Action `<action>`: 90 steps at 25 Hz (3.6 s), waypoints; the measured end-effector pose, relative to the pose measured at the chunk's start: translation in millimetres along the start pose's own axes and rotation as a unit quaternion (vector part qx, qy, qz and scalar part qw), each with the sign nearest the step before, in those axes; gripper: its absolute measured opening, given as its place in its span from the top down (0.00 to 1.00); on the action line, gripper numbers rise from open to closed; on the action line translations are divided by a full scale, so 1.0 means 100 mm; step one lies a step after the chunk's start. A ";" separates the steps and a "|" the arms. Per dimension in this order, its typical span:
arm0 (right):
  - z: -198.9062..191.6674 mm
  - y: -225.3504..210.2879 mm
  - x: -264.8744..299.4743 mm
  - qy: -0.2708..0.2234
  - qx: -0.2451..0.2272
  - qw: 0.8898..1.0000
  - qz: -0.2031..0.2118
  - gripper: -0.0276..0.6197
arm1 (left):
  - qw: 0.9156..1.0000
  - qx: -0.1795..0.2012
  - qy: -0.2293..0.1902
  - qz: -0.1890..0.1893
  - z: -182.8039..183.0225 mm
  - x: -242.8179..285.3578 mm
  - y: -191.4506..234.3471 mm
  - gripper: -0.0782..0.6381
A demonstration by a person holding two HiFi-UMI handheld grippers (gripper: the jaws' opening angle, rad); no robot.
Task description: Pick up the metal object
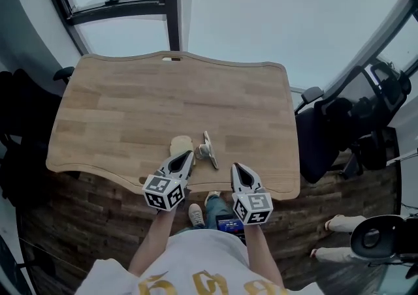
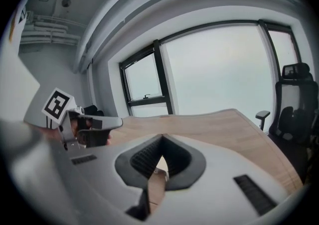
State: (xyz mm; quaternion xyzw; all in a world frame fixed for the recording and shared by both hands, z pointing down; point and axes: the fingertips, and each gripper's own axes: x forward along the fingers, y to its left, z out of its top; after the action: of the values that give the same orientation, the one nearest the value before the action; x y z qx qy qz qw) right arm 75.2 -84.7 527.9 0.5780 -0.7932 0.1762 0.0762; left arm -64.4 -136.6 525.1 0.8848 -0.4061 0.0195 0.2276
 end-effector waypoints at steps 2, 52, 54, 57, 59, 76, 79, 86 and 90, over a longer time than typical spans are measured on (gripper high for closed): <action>0.03 -0.01 0.05 -0.007 0.005 1.000 0.011 0.94 | 1.000 -0.001 -0.001 0.004 0.00 0.05 0.03 0.86; -0.74 -0.51 0.90 0.125 0.025 0.991 0.030 0.94 | 0.980 -0.097 0.163 0.061 -1.20 0.77 0.66 0.86; -0.75 -0.52 0.93 0.130 0.014 0.991 0.031 0.94 | 0.977 -0.111 0.171 0.062 -1.26 0.80 0.68 0.85; -0.74 -0.54 0.97 0.134 0.006 0.990 0.033 0.94 | 0.972 -0.136 0.181 0.061 -1.33 0.85 0.70 0.77; -0.75 -0.55 0.99 0.137 0.006 0.990 0.034 0.94 | 0.967 -0.158 0.188 0.060 -1.40 0.87 0.70 0.75; -0.79 -0.64 1.16 0.157 0.001 0.987 0.036 0.94 | 0.936 -0.243 0.247 0.059 -1.66 1.08 0.73 0.74; -0.77 -0.65 1.19 0.157 0.002 0.987 0.036 0.94 | 0.928 -0.278 0.242 0.051 -1.65 1.10 0.72 0.79; -0.74 -0.68 1.22 0.156 0.008 0.987 0.033 0.94 | 0.919 -0.317 0.229 0.043 -1.65 1.16 0.70 0.84; -0.77 -0.68 1.19 0.161 0.004 0.987 0.030 0.94 | 0.914 -0.334 0.225 0.045 -1.64 1.14 0.72 0.84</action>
State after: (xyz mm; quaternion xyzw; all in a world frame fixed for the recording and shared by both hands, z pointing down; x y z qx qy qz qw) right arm 95.1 -180.8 650.6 0.5183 -0.7869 0.2723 0.1950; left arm -15.5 -189.3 725.2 0.7102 -0.3667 0.0910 0.5941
